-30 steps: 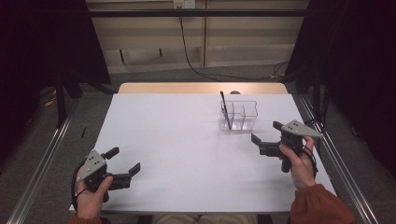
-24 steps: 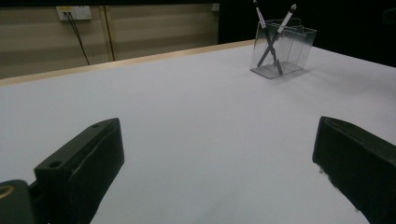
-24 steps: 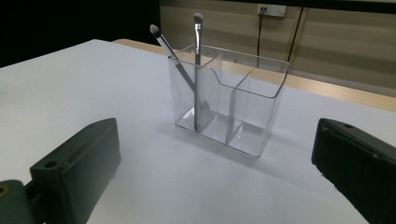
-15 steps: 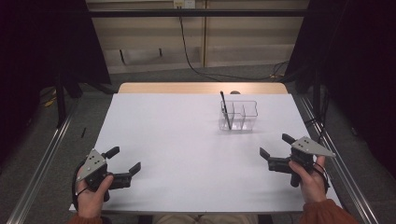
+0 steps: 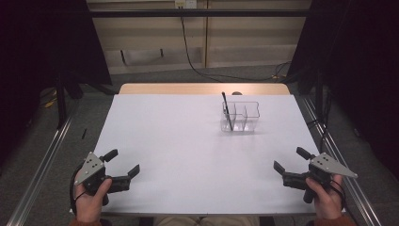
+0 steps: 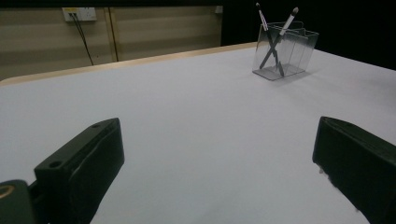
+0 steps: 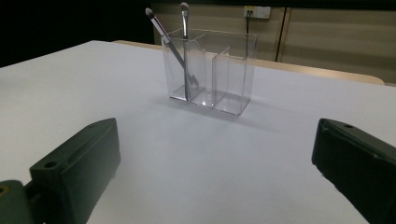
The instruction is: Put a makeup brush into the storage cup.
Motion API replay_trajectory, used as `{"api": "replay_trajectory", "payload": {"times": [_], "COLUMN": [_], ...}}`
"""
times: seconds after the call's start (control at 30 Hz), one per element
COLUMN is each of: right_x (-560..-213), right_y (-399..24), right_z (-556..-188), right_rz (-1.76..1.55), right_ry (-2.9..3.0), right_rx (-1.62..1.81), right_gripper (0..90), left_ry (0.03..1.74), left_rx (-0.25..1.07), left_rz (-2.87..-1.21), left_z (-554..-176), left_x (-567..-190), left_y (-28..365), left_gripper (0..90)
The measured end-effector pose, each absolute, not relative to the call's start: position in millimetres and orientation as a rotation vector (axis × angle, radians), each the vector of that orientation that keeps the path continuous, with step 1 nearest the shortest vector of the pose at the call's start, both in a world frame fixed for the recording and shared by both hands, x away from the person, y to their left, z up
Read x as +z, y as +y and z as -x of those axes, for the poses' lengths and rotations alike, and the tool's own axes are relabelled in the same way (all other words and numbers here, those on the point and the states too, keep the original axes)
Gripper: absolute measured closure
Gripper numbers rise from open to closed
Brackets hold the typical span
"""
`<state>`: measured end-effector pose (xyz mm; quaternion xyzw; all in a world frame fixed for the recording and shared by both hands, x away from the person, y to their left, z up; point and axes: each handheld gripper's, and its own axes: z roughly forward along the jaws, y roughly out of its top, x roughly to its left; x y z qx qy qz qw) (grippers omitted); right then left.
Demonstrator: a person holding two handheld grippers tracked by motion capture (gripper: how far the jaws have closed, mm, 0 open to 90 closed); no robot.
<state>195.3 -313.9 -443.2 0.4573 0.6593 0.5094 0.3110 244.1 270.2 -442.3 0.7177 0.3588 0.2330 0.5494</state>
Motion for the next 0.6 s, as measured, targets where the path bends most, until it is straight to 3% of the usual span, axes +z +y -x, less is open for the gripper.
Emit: {"api": "replay_trajectory", "payload": {"times": [0.6], "right_x": [-445.1], "right_y": [-319.9], "right_z": [-195.7], "right_rz": [-1.237], "right_ry": [1.774], "right_rx": [1.355], "right_gripper": [1.4], "left_ry": [0.830], "left_rx": [0.544], "left_rz": [-1.704], "left_z": [-248.4], "left_x": [-442.0], "left_y": [268.5], "left_gripper": [2.2]}}
